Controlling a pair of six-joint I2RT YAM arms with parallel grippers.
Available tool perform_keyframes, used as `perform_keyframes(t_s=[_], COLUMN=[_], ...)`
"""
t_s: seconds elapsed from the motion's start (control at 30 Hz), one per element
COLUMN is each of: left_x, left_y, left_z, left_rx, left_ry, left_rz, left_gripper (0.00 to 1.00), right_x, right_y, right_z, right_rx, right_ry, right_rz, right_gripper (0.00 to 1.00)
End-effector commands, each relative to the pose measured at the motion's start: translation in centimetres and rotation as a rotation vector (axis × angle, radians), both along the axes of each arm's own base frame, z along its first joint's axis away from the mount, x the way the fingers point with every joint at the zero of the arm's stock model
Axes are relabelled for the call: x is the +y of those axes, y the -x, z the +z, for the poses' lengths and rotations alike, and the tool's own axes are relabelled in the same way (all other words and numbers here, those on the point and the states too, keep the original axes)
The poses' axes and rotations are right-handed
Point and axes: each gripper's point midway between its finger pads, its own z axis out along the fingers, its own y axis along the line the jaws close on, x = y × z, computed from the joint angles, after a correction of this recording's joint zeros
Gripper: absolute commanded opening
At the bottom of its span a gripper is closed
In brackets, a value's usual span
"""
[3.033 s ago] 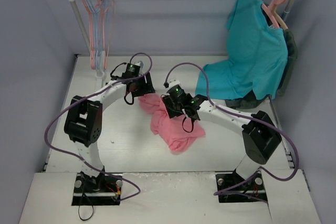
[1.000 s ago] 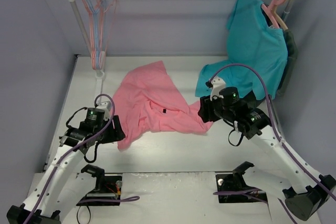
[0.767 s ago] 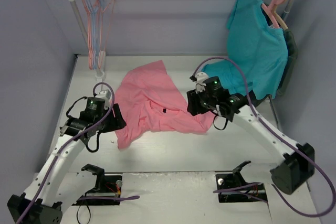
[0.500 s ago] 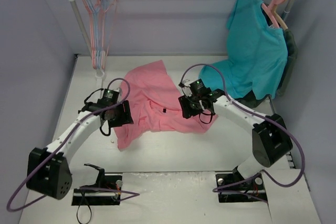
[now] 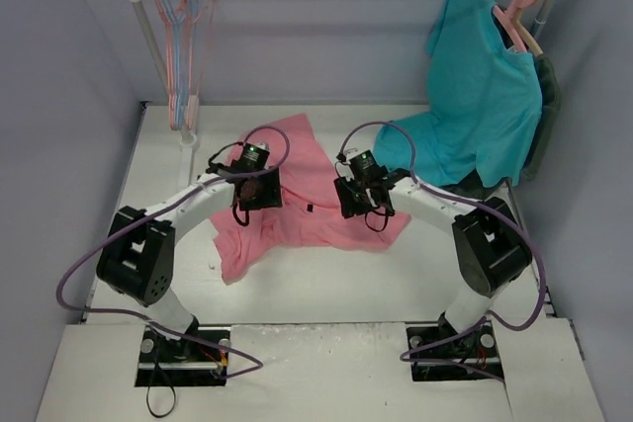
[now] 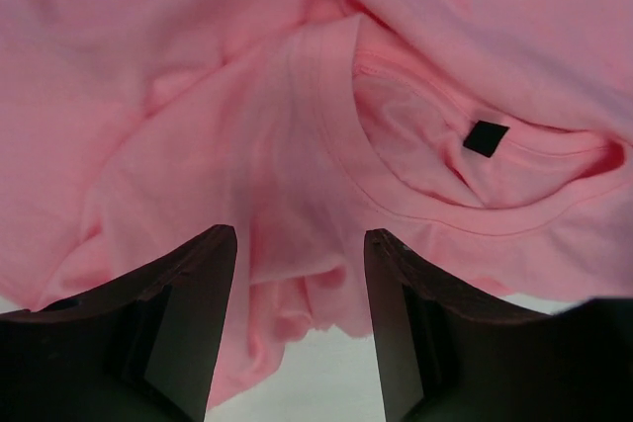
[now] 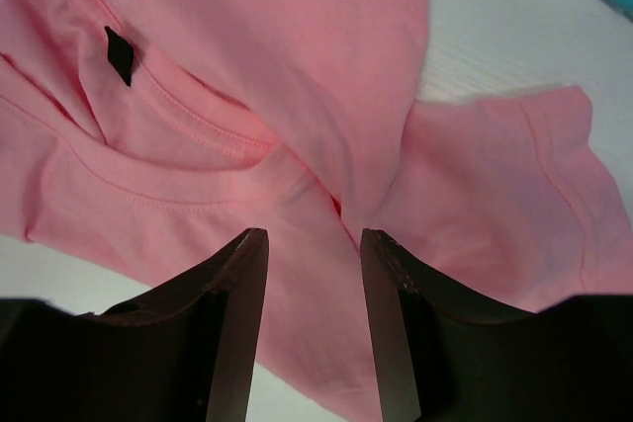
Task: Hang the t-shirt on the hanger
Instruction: Move the tshirt to the center of the board
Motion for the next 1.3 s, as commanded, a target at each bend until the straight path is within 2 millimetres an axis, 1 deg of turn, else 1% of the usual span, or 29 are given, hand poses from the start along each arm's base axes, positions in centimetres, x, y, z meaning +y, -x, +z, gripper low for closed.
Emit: perform_keyframes(t_s=[0.0,0.07,0.1,0.13,0.23,0.27,0.33,0.37,0.4,0.43,0.47,0.5,0.53,0.57,0.67,0.7,0.73,0.77,0.8,0.9,0.93,0.97,1.0,1.03,1.07,1.1,1.17,1.2,1.27], left_x=[-1.1,-1.0,-0.9,-0.8,-0.3,-0.2,0.8,1.1,1.7,2.1,2.3,2.6,3.0,3.2,4.2,4.4,4.8,5.2,5.3,5.8,6.2,6.5,6.7,7.3,7.0,6.9,6.9,6.2,6.1], left_y=[-1.6,-1.3,-1.2,-0.9,0.1,0.3,1.3,1.6,2.6,2.9,3.3,3.8,4.7,4.9,6.5,6.8,7.5,8.3,8.7,10.6,11.2,11.5,11.5,11.8,10.9,10.5,9.6,8.1,6.8], left_z=[-0.7,-2.2,-2.5,-2.9,-3.3,-2.8,-3.3,-2.6,-3.1,-2.0,-1.6,-1.3,-1.4,0.0,1.2,1.3,1.8,1.2,1.1,0.4,0.4,0.4,0.9,1.5,3.6,4.9,7.7,11.8,14.5], left_rx=[-0.036,0.005,0.013,0.023,0.037,0.023,0.030,0.009,0.024,-0.003,-0.014,-0.023,-0.018,-0.064,-0.109,-0.119,-0.126,-0.112,-0.105,-0.062,-0.053,-0.048,-0.057,-0.060,-0.105,-0.133,-0.181,-0.260,-0.285], left_ry=[-0.027,-0.043,-0.045,-0.048,-0.057,-0.048,-0.074,-0.071,-0.080,-0.072,-0.070,-0.072,-0.079,-0.063,-0.071,-0.069,-0.064,-0.075,-0.075,-0.080,-0.088,-0.096,-0.103,-0.126,-0.112,-0.111,-0.133,-0.104,-0.149], left_rz=[0.030,0.041,0.043,0.045,0.045,0.048,0.062,0.072,0.075,0.083,0.088,0.091,0.092,0.093,0.098,0.101,0.107,0.104,0.102,0.095,0.097,0.096,0.097,0.099,0.094,0.085,0.049,0.048,0.007], left_gripper=[0.54,0.47,0.42,0.30,0.15,0.09,0.02,0.00,0.00,0.00,0.00,0.00,0.00,0.00,0.02,0.07,0.10,0.13,0.20,0.31,0.36,0.39,0.41,0.44,0.46,0.47,0.47,0.47,0.47], right_x=[1.0,1.0,1.1,1.0,0.9,0.7,0.7,0.6,0.6,0.5,0.9,0.9,1.0,1.2,1.9,2.6,2.6,2.7,3.1,2.5,2.4,2.1,2.0,1.9,1.7,1.8,1.8,1.9,1.7], right_y=[-1.9,-1.9,-1.9,-1.8,-1.5,-1.3,-1.1,-0.7,-0.5,-0.4,0.0,0.3,0.7,1.0,2.3,3.1,3.8,4.3,5.1,7.4,8.2,8.9,9.5,9.9,10.0,10.1,9.9,9.5,8.7], right_z=[0.8,-0.2,-0.4,-1.1,-1.7,-1.9,-1.7,-1.7,-1.4,-0.6,0.0,0.4,1.5,2.1,4.1,4.6,5.2,5.4,5.6,5.5,5.8,5.5,5.5,6.0,6.3,7.2,8.2,9.1,9.9], right_rx=[-0.065,-0.045,-0.041,-0.031,-0.018,-0.012,-0.017,-0.014,-0.017,-0.038,-0.051,-0.062,-0.080,-0.093,-0.149,-0.155,-0.156,-0.153,-0.145,-0.111,-0.102,-0.087,-0.073,-0.074,-0.078,-0.094,-0.123,-0.146,-0.182], right_ry=[-0.034,-0.027,-0.027,-0.021,-0.016,-0.013,-0.016,-0.013,-0.011,-0.008,-0.005,0.002,0.001,0.007,0.042,0.041,0.042,0.039,0.033,0.030,0.019,0.021,0.014,-0.003,-0.012,-0.036,-0.053,-0.066,-0.043], right_rz=[-0.032,-0.034,-0.035,-0.036,-0.038,-0.038,-0.036,-0.033,-0.033,-0.037,-0.026,-0.023,-0.015,-0.013,0.004,0.028,0.032,0.039,0.051,0.066,0.068,0.070,0.075,0.065,0.060,0.060,0.053,0.050,0.040], right_gripper=[0.43,0.43,0.42,0.40,0.31,0.22,0.12,0.01,0.00,0.00,0.00,0.00,0.00,0.00,0.00,0.00,0.00,0.00,0.00,0.03,0.06,0.09,0.13,0.24,0.26,0.29,0.43,0.46,0.52])
